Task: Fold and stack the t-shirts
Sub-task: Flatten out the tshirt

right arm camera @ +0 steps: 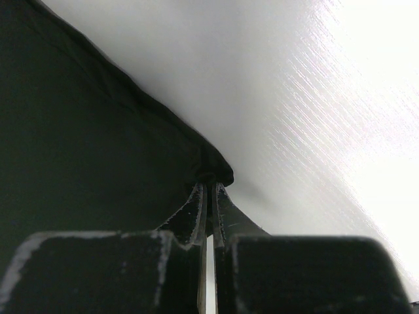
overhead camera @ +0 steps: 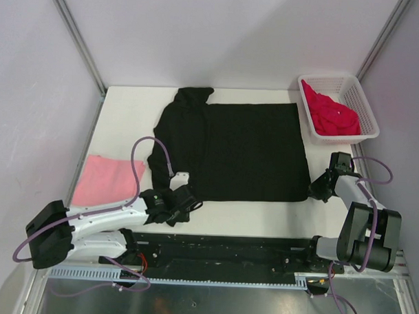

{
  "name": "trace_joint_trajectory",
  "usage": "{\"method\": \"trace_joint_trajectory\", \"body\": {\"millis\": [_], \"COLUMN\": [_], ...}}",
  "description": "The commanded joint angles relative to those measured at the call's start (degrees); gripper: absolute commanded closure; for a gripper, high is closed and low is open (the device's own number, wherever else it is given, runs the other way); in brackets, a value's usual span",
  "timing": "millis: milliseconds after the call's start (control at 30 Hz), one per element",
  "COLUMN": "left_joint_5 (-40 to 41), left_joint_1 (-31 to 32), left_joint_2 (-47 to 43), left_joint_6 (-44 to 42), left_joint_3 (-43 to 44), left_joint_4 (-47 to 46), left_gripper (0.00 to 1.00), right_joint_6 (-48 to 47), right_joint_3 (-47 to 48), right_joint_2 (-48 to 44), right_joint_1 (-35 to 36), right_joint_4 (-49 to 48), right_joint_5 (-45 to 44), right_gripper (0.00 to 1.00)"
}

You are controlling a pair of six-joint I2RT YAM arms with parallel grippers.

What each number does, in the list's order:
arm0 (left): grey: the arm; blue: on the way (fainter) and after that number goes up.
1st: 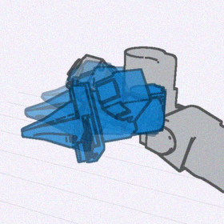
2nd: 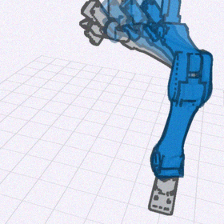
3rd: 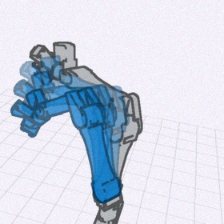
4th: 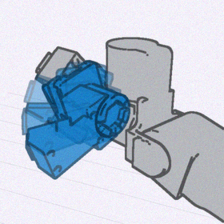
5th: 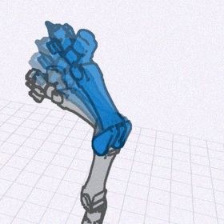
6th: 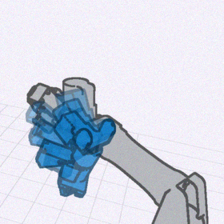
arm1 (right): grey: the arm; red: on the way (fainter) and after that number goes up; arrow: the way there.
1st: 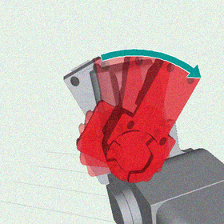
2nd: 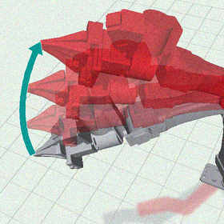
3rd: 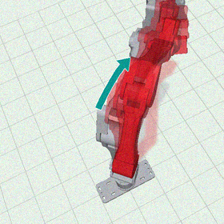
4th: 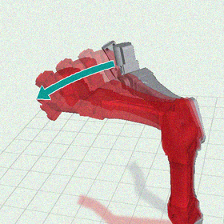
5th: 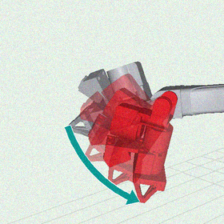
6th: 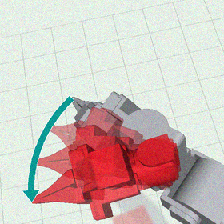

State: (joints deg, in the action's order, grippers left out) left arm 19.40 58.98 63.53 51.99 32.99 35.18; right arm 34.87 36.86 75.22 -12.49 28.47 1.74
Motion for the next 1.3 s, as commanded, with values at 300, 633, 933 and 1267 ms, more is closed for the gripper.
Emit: {"method": "trace_joint_trajectory", "body": {"millis": [300,633,933,1267], "left_joint_5": [2.4,2.36,-11.82,-20.87], "left_joint_1": [-3.08,-4.25,-6.84,-9.98], "left_joint_2": [6.78,9.8,6.25,6.64], "left_joint_6": [-4.36,-7.98,-13.66,-14.43], "left_joint_3": [-0.5,1.79,12.51,14.08], "left_joint_4": [-7.51,-7.59,-6.88,-6.86], "left_gripper": [0.65,0.85,1.0,0.5], "right_joint_6": [-0.94,-0.68,-0.88,-1.26], "right_joint_3": [1.39,1.27,1.28,1.28], "right_joint_2": [-0.02,0.45,0.85,1.36], "right_joint_1": [0.66,1.72,2.02,2.12], "right_joint_4": [-0.21,-0.61,-0.84,-0.89], "right_joint_5": [-0.73,-0.71,-1.18,-1.59], "right_gripper": [1.0,1.0,1.0,1.0]}}
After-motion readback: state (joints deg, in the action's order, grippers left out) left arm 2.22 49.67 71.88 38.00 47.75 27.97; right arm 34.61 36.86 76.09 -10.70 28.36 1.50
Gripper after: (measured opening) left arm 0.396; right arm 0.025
